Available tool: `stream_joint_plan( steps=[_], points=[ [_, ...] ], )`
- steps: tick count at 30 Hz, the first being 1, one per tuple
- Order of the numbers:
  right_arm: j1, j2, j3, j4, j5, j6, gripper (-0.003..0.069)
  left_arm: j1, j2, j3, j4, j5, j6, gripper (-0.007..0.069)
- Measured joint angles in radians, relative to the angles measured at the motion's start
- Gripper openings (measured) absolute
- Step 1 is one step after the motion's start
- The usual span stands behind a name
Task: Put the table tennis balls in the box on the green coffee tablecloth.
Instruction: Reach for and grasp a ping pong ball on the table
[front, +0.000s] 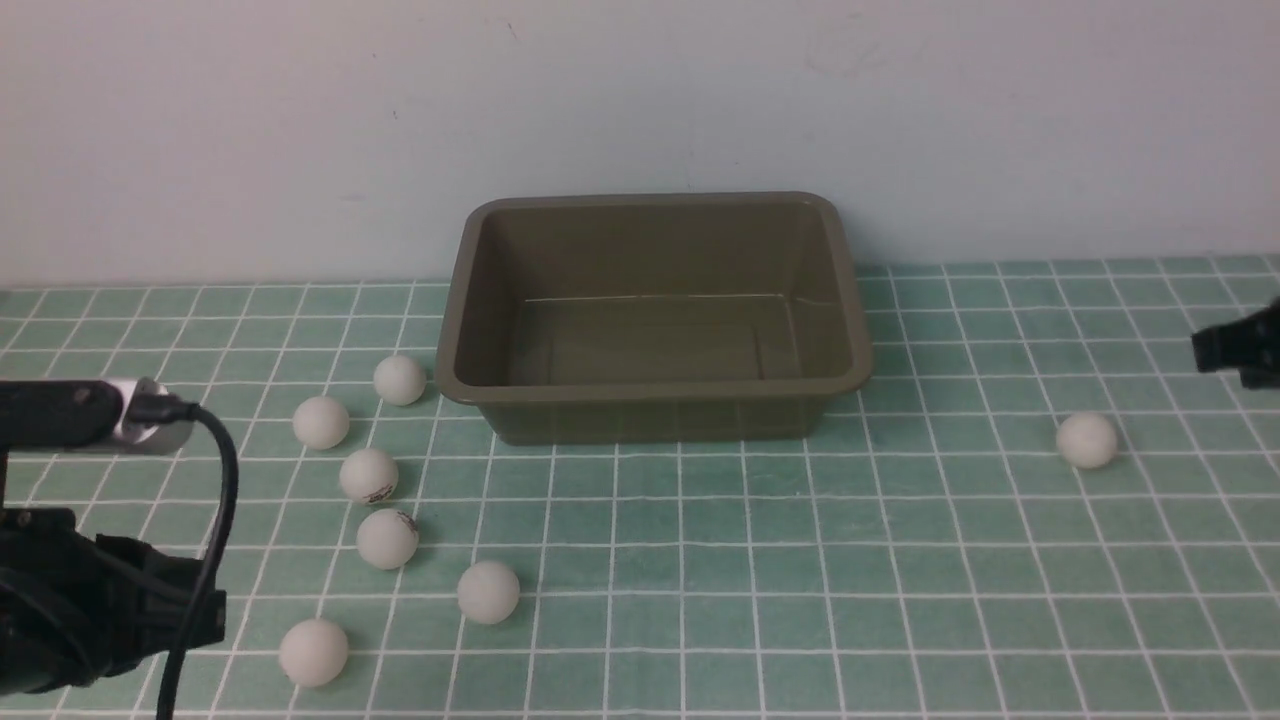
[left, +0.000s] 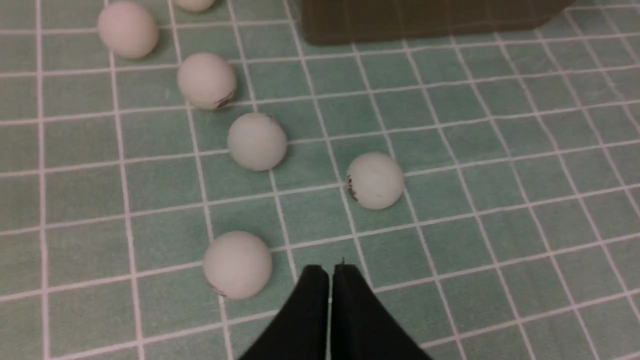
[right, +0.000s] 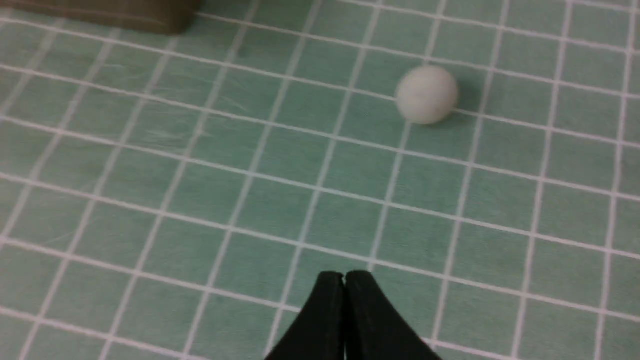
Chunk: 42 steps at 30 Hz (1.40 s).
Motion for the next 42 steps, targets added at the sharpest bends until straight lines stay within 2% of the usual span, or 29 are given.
stream_joint_plan(
  steps=[4, 9, 23, 29, 30, 31, 38, 42],
  points=[
    [0.000, 0.137, -0.144, 0.000, 0.091, 0.004, -0.0011, 0.000, 0.112, -0.064, 0.144, 0.026, -0.126, -0.0004],
    [0.000, 0.272, -0.286, 0.000, 0.181, 0.005, -0.0010, 0.000, 0.168, -0.086, 0.230, 0.053, -0.187, -0.0004],
    [0.000, 0.441, -0.448, 0.046, 0.267, -0.029, 0.0022, 0.000, 0.255, -0.095, 0.298, 0.187, -0.198, -0.0004],
    [0.000, 0.487, -0.477, 0.135, 0.285, -0.073, 0.0146, 0.000, 0.257, -0.100, 0.298, 0.198, -0.204, -0.0004],
    [0.000, 0.488, -0.477, 0.135, 0.285, -0.073, 0.0146, 0.000, 0.257, -0.100, 0.298, 0.198, -0.204, -0.0004],
    [0.000, 0.496, -0.477, 0.137, 0.285, -0.073, 0.0195, 0.000, 0.257, -0.100, 0.298, 0.199, -0.204, -0.0004],
    [0.000, 0.544, -0.477, 0.129, 0.273, -0.073, 0.0419, 0.000, 0.257, -0.100, 0.298, 0.199, -0.204, -0.0004],
    [0.000, 0.563, -0.477, 0.127, 0.260, -0.073, 0.0468, 0.000, 0.257, -0.100, 0.298, 0.199, -0.204, -0.0004]
  ],
)
